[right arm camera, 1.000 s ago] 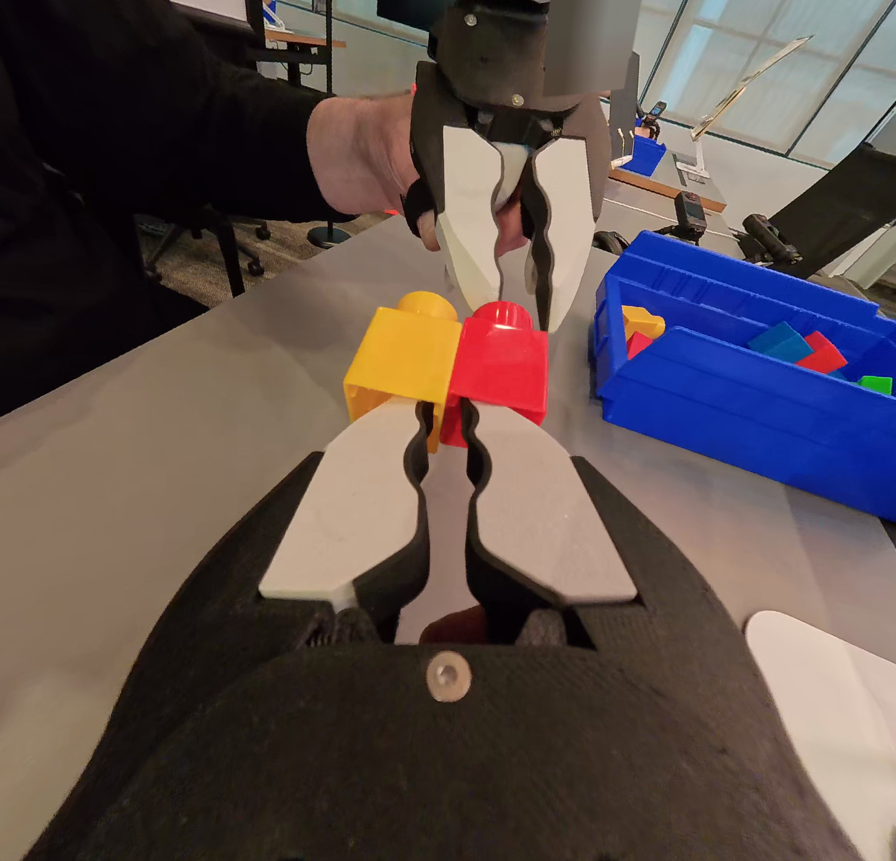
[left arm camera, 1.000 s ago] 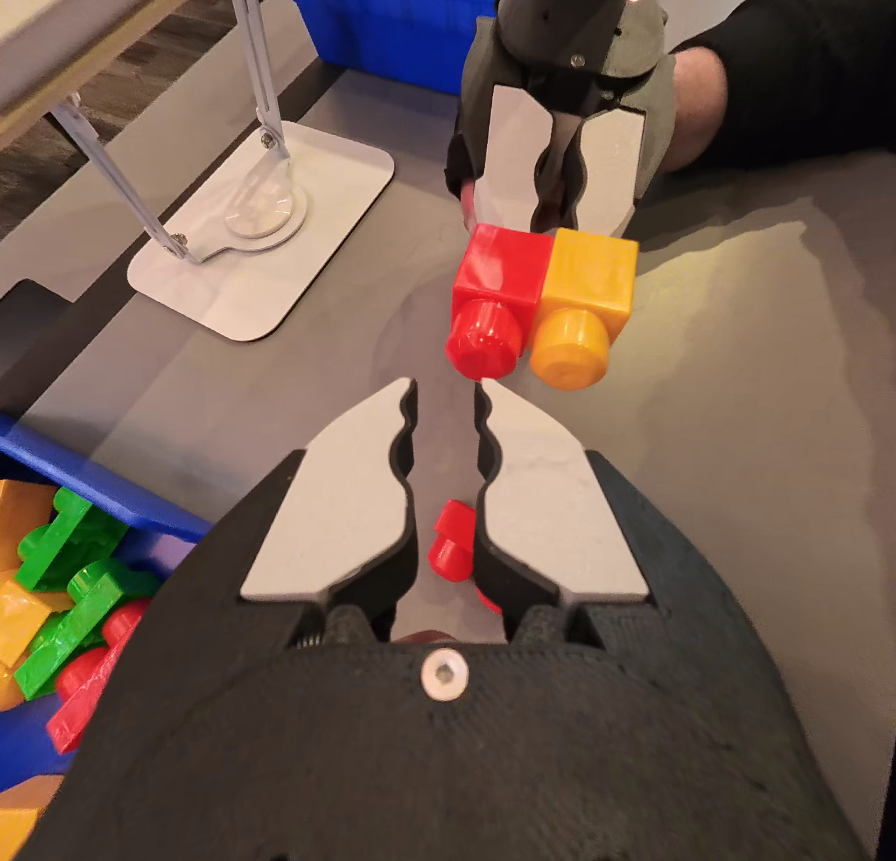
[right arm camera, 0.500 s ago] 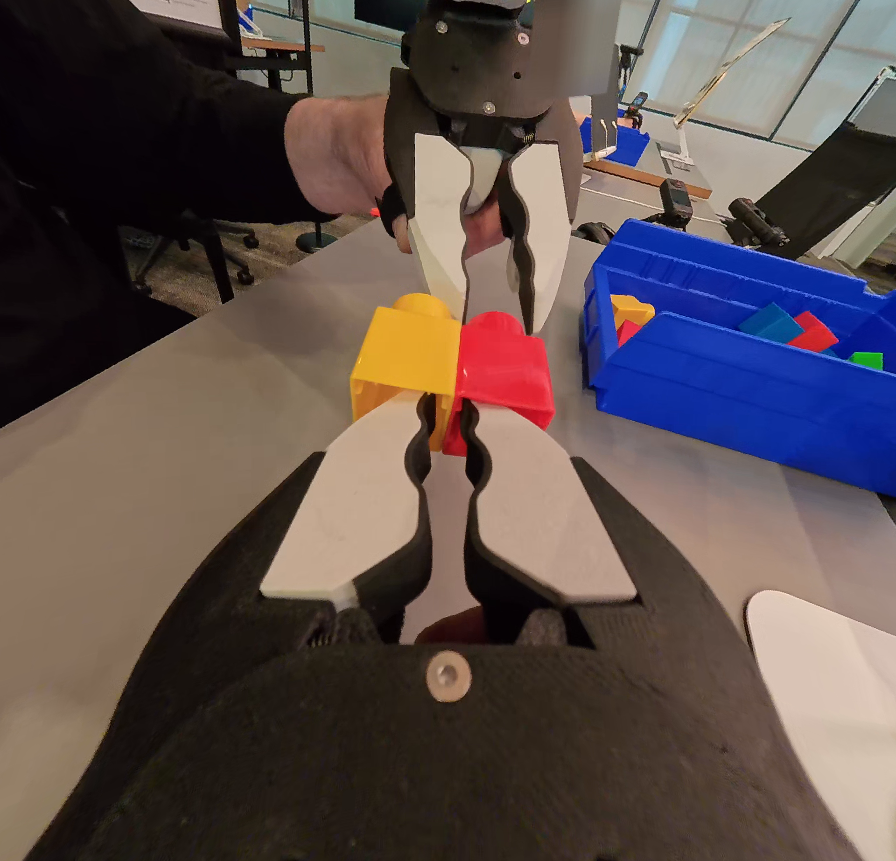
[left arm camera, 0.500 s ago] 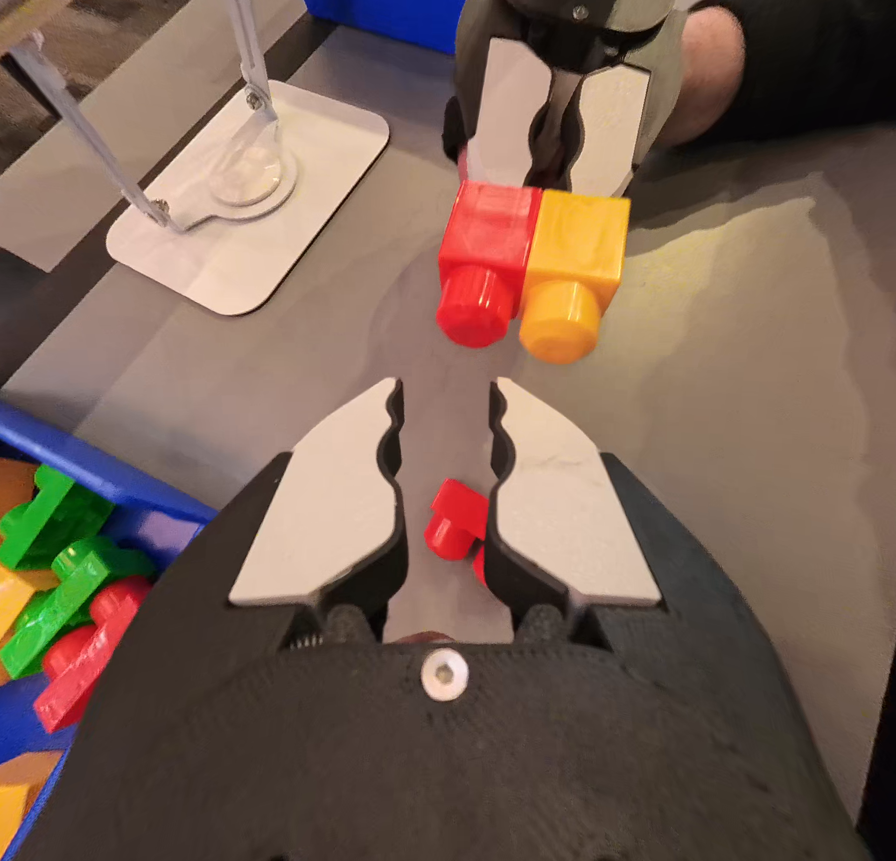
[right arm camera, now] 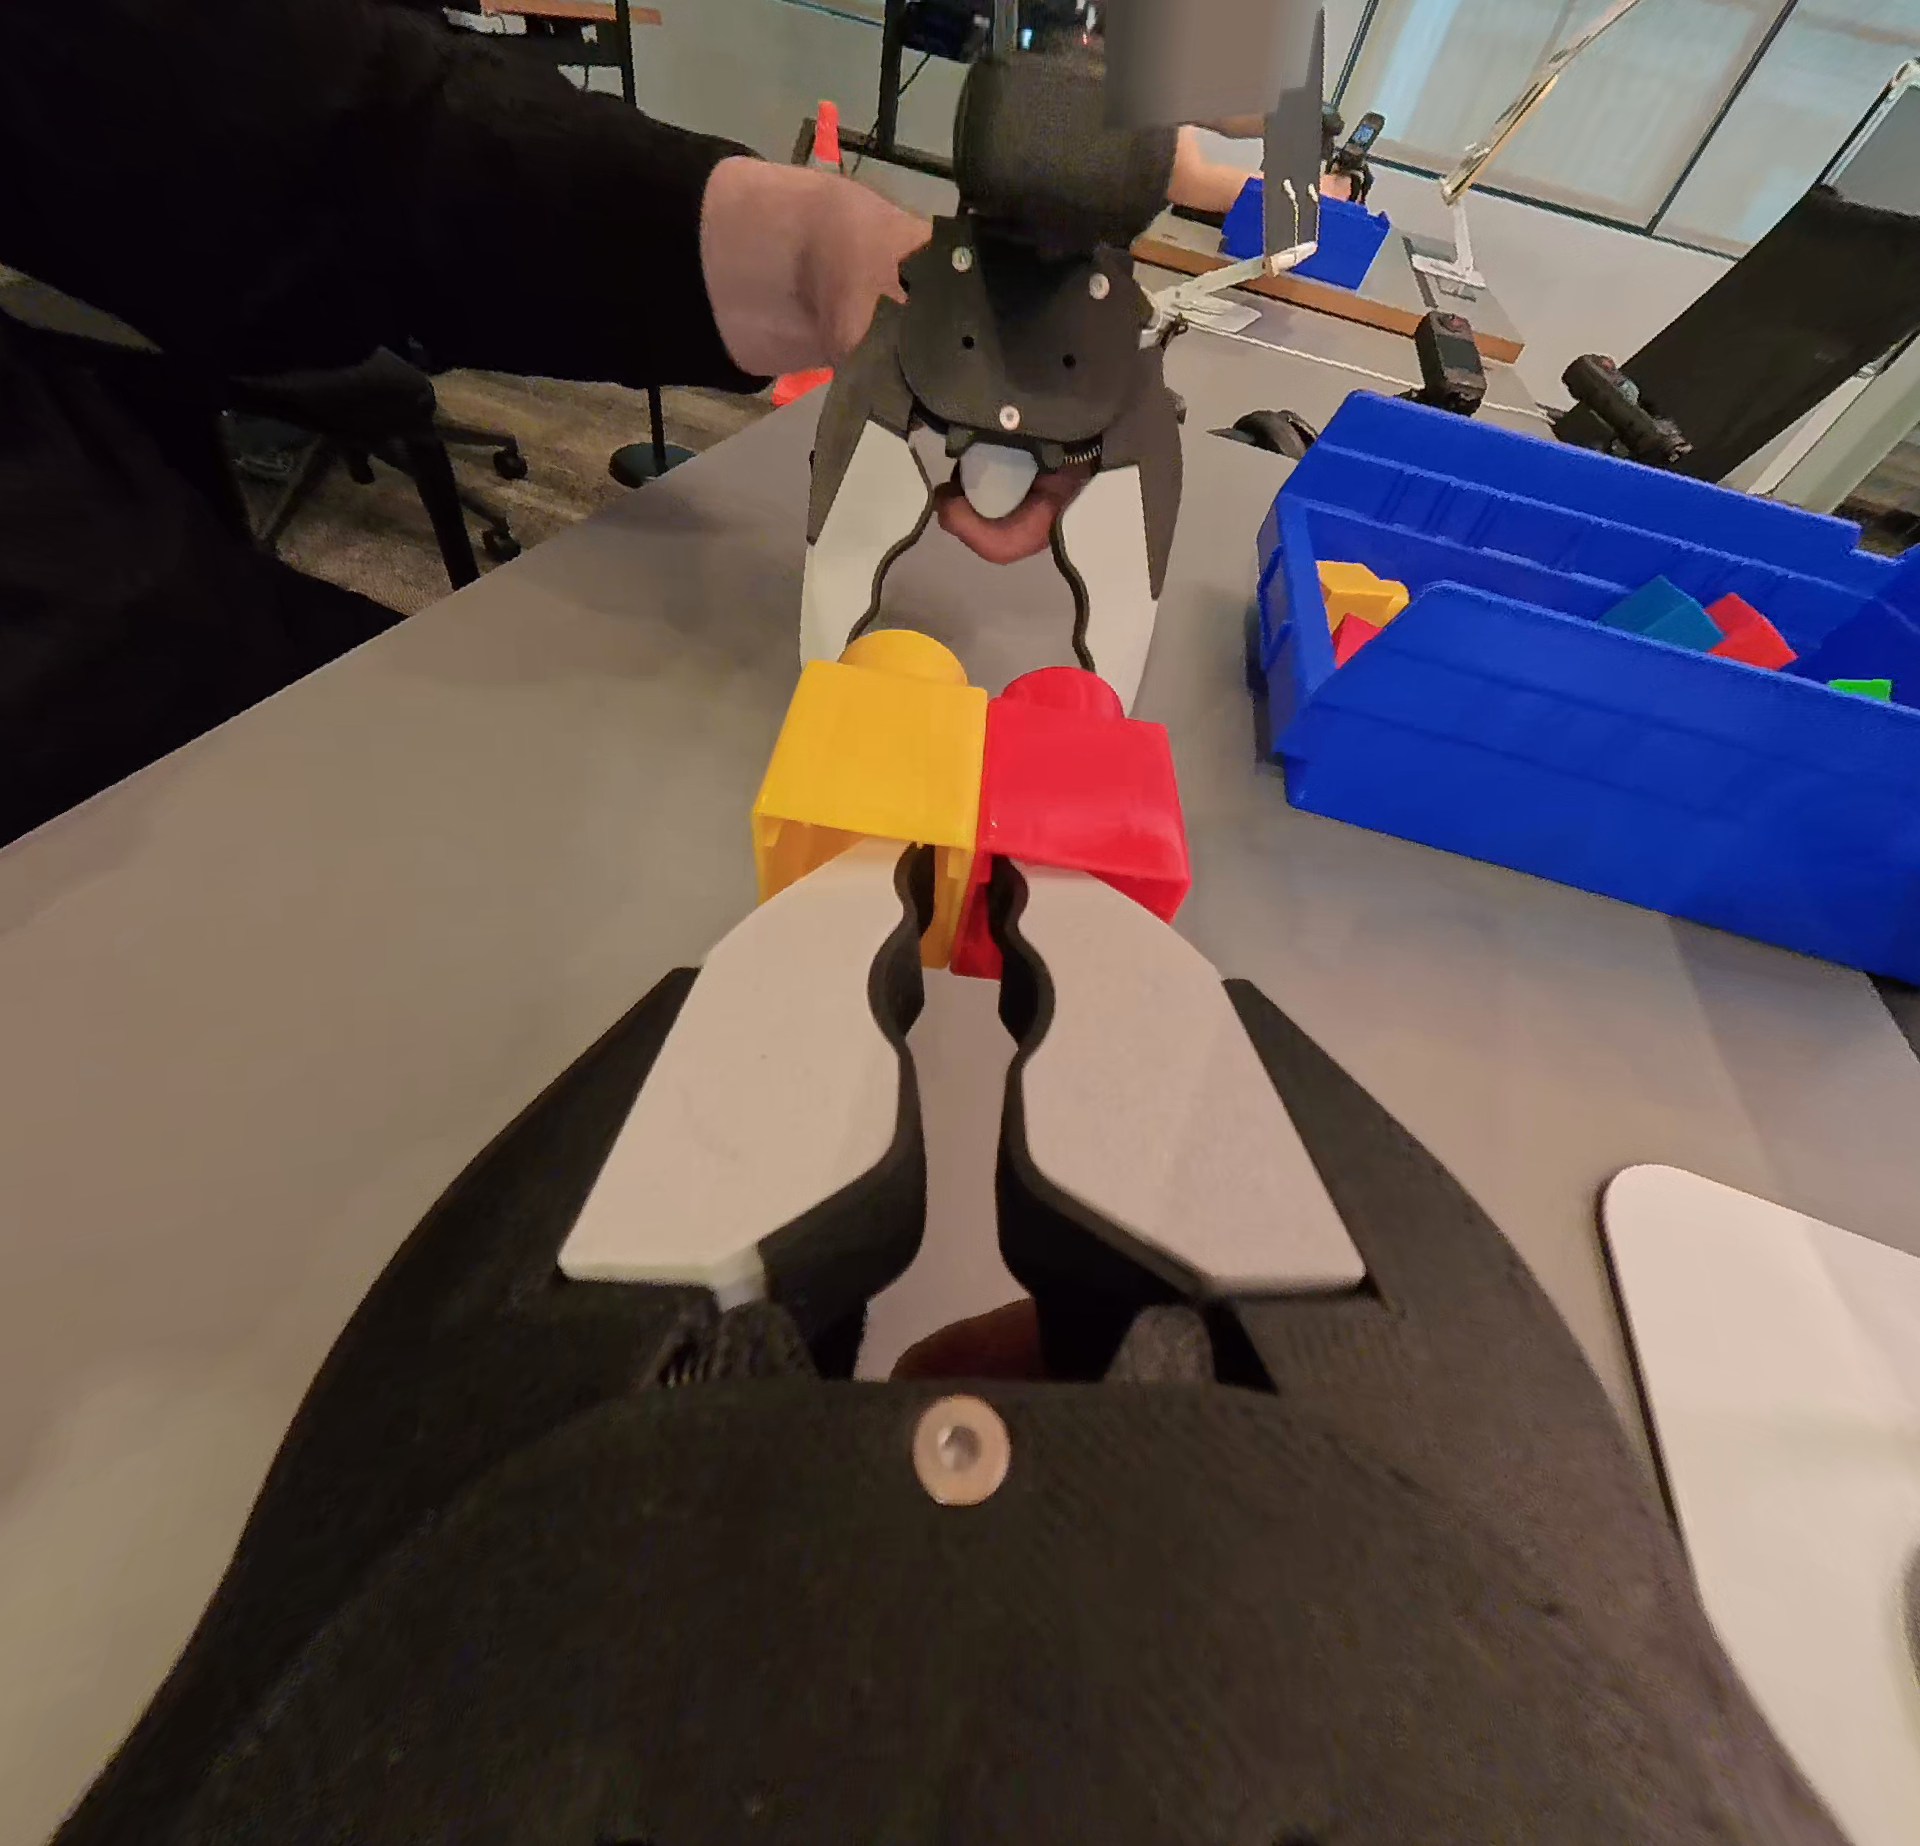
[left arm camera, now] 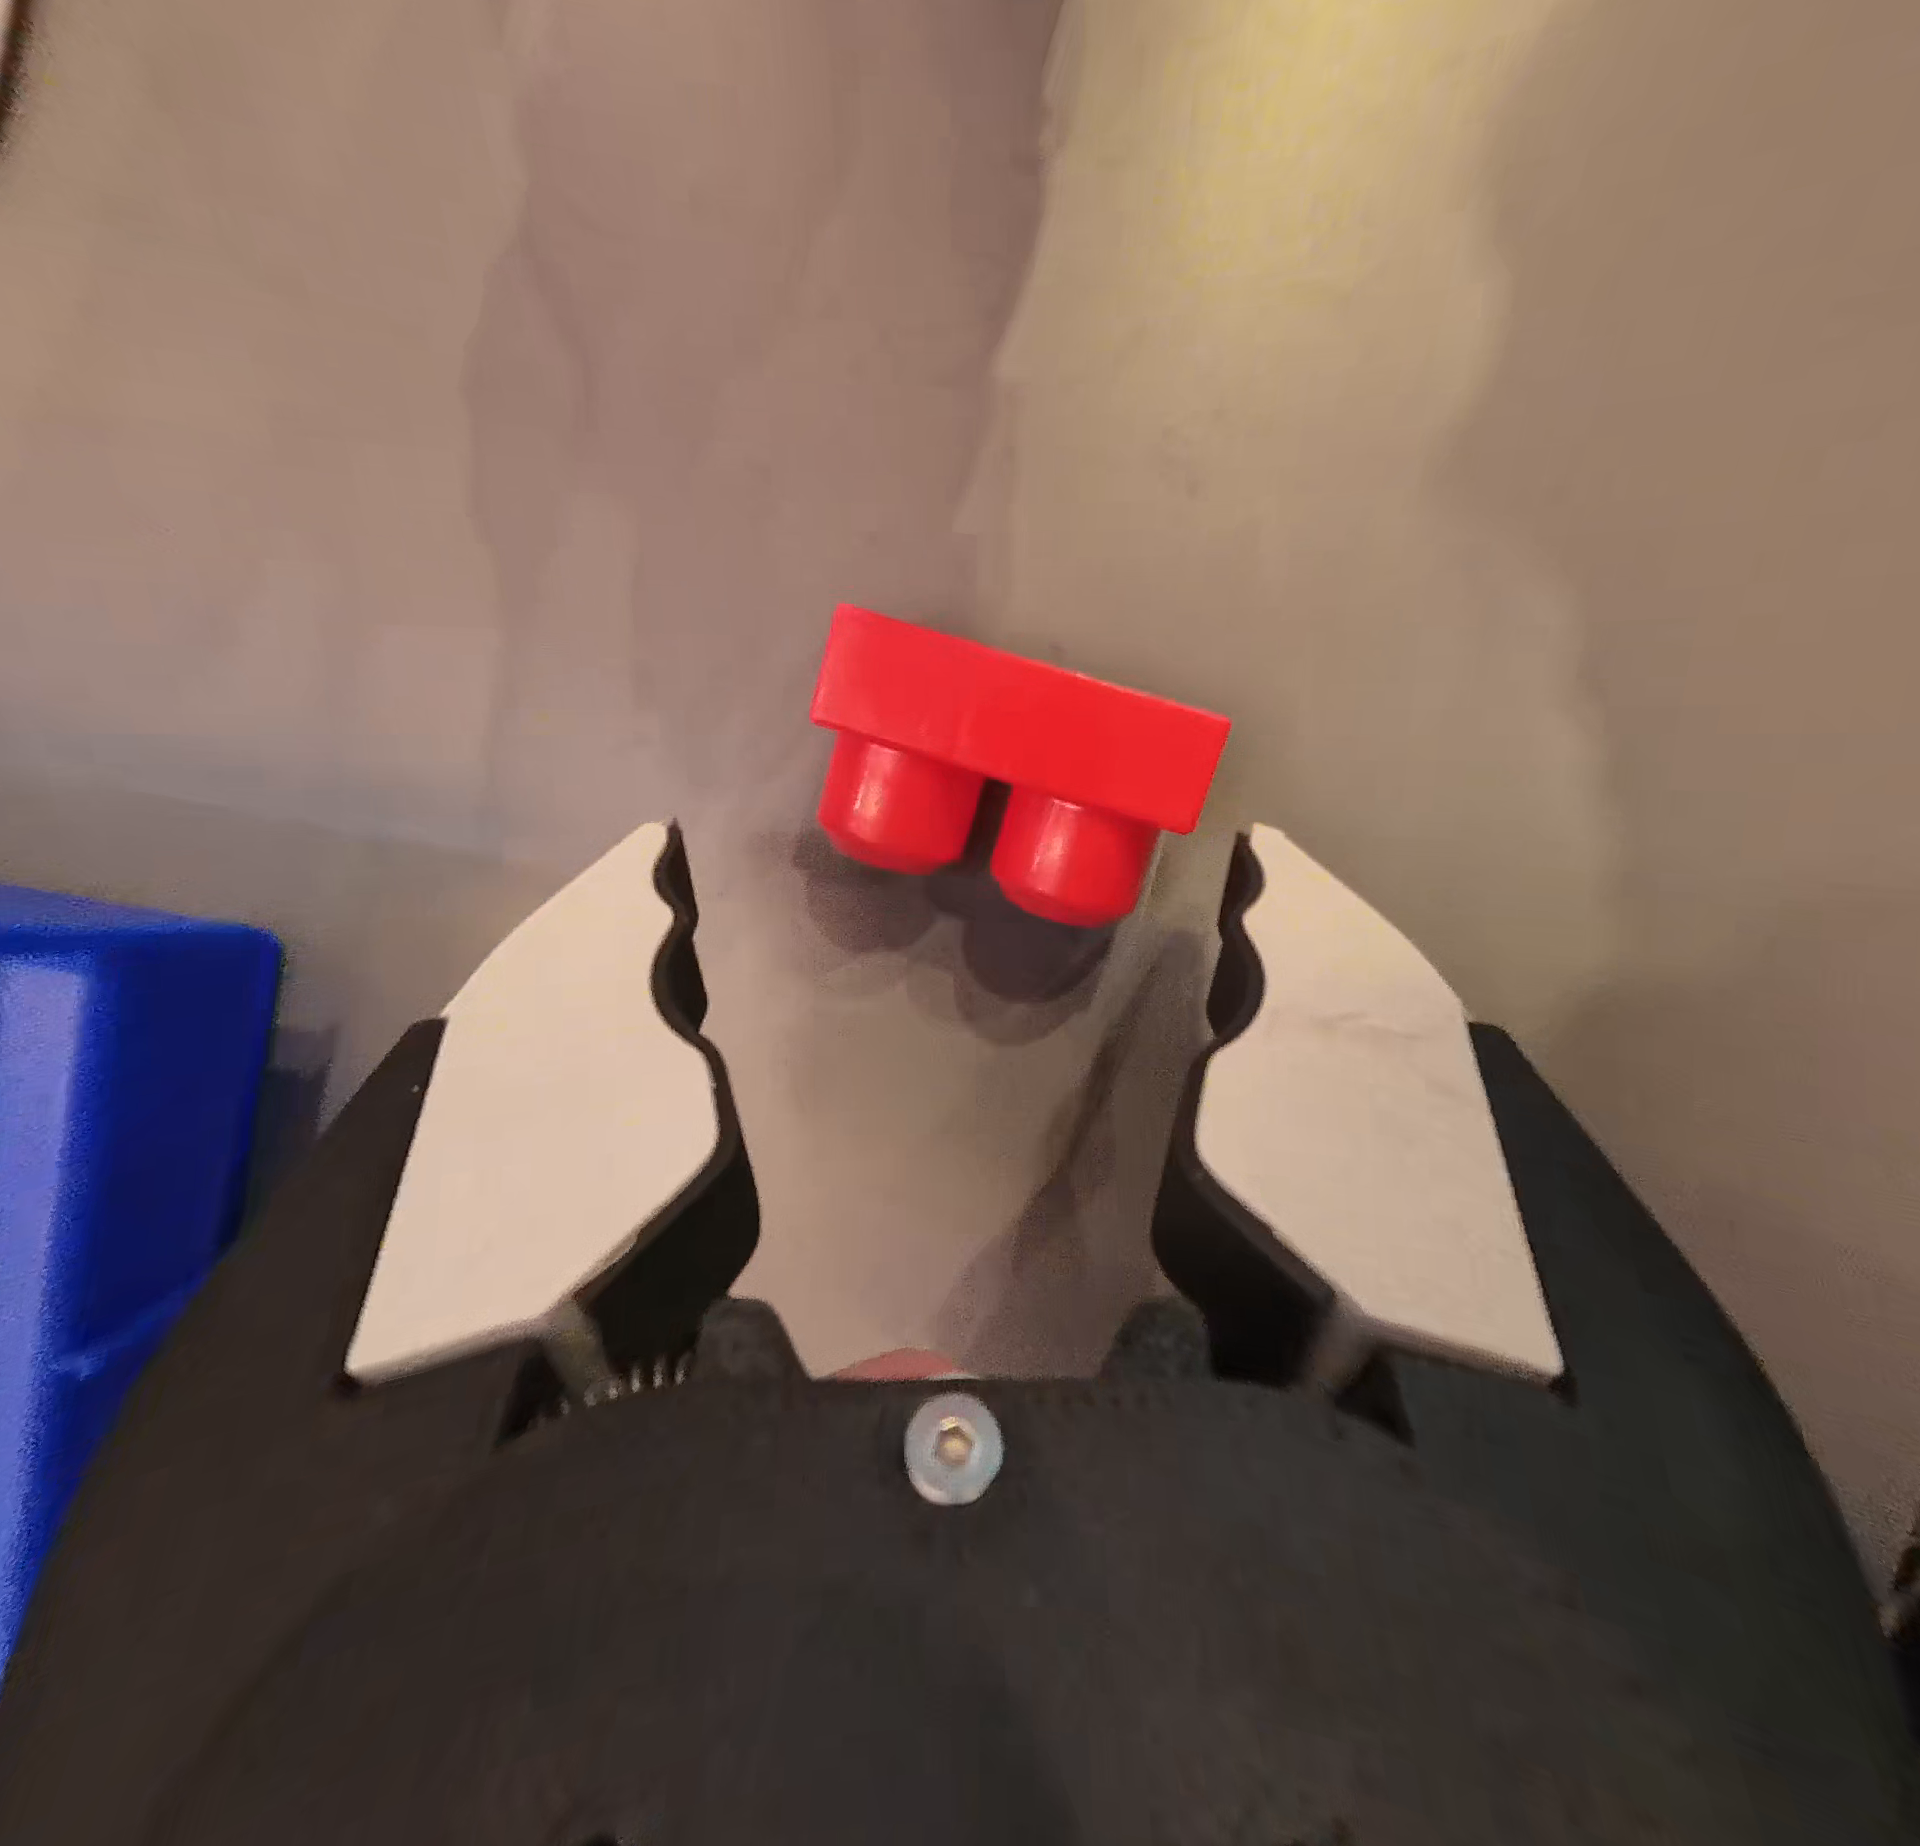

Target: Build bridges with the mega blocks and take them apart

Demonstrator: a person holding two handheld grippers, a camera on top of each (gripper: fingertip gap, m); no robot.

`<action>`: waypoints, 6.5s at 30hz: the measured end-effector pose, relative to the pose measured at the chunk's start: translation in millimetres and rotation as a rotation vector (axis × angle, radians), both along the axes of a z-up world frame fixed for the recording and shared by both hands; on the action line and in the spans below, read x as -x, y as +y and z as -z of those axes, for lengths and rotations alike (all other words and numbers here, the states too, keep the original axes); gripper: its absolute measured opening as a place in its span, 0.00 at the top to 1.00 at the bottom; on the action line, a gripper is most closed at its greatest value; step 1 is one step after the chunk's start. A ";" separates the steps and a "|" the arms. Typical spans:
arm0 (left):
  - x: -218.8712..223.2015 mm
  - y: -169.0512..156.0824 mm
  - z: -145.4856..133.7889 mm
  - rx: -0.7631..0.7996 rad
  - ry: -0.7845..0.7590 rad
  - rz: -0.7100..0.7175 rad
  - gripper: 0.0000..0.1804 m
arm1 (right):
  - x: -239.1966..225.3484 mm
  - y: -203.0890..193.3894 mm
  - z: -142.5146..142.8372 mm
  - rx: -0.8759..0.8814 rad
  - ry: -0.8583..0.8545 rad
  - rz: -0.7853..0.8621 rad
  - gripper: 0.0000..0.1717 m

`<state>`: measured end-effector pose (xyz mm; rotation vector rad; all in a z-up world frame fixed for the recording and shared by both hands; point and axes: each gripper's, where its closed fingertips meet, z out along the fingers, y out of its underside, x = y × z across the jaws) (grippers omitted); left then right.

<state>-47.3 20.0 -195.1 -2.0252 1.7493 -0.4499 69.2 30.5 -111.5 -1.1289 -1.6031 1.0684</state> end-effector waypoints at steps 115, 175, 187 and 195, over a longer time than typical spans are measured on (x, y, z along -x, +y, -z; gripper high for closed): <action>-135.6 -18.3 -180.1 0.354 -1.080 -0.033 0.80 | -25.3 -16.6 -103.4 -0.826 -0.018 0.213 0.80; -157.3 4.8 -165.5 -0.145 -0.882 -0.057 0.80 | -20.6 -8.2 -119.9 0.195 0.157 0.081 0.80; -157.6 3.3 -178.5 -0.086 -0.950 -0.044 0.77 | -23.6 -3.1 -121.5 0.270 0.128 0.090 0.80; -154.6 5.7 -177.3 -0.095 -0.947 -0.063 0.80 | -22.5 -3.8 -117.7 0.285 0.110 0.085 0.80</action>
